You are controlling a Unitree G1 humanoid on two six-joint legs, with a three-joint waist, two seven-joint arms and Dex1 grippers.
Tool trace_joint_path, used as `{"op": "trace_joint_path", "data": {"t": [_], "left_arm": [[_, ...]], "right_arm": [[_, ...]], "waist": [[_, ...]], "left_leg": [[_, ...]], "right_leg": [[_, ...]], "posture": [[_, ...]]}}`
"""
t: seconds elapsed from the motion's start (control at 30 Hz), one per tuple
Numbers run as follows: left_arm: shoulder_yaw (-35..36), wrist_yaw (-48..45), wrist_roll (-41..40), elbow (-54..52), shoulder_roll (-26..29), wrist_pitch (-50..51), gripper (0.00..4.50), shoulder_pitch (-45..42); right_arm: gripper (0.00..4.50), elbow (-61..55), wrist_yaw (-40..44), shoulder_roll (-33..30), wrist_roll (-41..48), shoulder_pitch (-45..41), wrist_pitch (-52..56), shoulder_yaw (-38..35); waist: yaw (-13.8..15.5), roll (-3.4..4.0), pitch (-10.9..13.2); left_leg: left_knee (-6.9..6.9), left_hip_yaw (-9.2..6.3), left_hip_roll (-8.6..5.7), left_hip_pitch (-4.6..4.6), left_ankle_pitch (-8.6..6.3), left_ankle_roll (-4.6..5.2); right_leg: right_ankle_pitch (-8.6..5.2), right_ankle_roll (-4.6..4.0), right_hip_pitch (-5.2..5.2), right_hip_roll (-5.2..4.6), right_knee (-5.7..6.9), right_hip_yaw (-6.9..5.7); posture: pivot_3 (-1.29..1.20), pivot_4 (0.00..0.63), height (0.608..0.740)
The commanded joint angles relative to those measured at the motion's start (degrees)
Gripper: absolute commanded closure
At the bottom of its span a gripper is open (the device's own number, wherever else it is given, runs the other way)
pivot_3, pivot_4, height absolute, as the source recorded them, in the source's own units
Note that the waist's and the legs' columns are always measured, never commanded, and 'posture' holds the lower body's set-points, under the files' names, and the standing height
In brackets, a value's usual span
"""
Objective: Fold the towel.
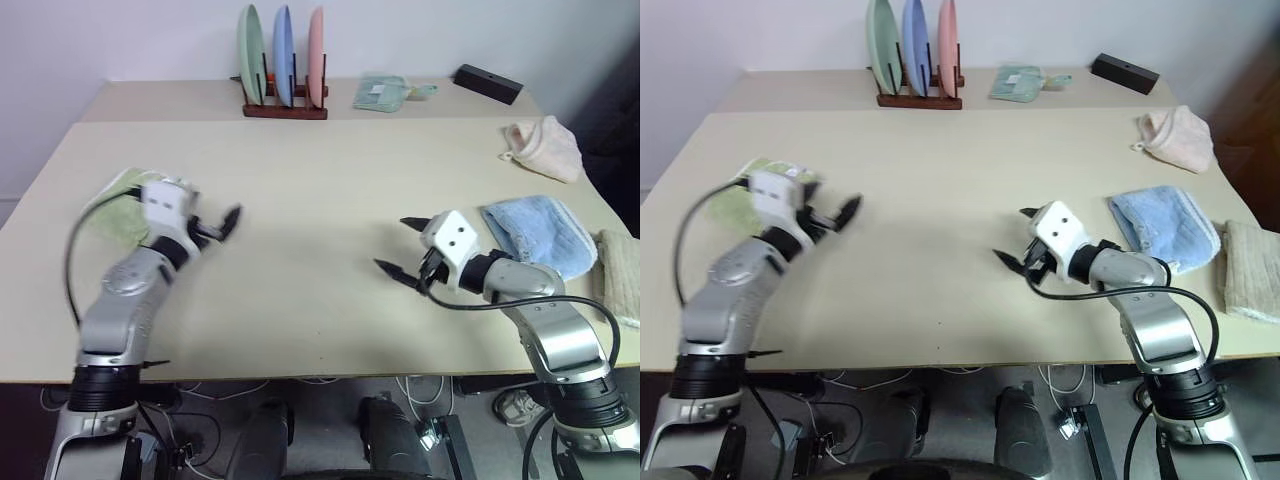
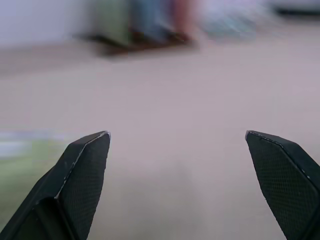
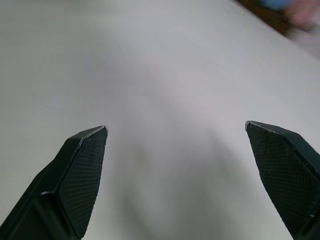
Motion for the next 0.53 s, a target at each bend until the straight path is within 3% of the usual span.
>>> {"op": "trace_joint_path", "data": {"t": [0.03, 0.23, 0.53], "left_arm": [[-1.3, -2.2, 3.9, 1.8, 0.2, -4.3, 0.08, -0.1], [-1.9, -5.7, 5.2, 4.2, -1.3, -6.4, 0.08, -0.3], [-2.9, -7.0, 7.9, 5.7, -4.0, -7.4, 0.08, -1.3]], "right_arm": [[0.0, 0.1, -0.9, -0.7, 1.3, 3.8, -1.5, -5.1], [0.0, -2.6, -1.8, -1.0, 2.8, 9.7, -0.1, -9.9], [0.0, -6.0, -3.3, -1.0, 4.1, 11.7, 2.1, -12.0]], "waist": [[-0.3, 0.02, 0.0], [0.0, 0.05, 0.0], [0.1, 0.04, 0.0]], "left_leg": [[-0.04, 0.0, 0.04, 0.0, 0.0, 0.0], [0.07, 0.03, 0.06, -0.02, 0.0, 0.01], [0.1, 0.03, 0.06, -0.01, 0.0, 0.01]], "right_leg": [[0.0, 0.0, -0.03, 0.04, 0.02, 0.0], [0.0, 0.01, 0.04, 0.05, 0.0, 0.0], [0.0, 0.01, 0.07, 0.05, 0.0, 0.0]], "posture": [[0.0, 0.15, 0.74], [0.0, 0.15, 0.74], [0.0, 0.15, 0.74]]}}
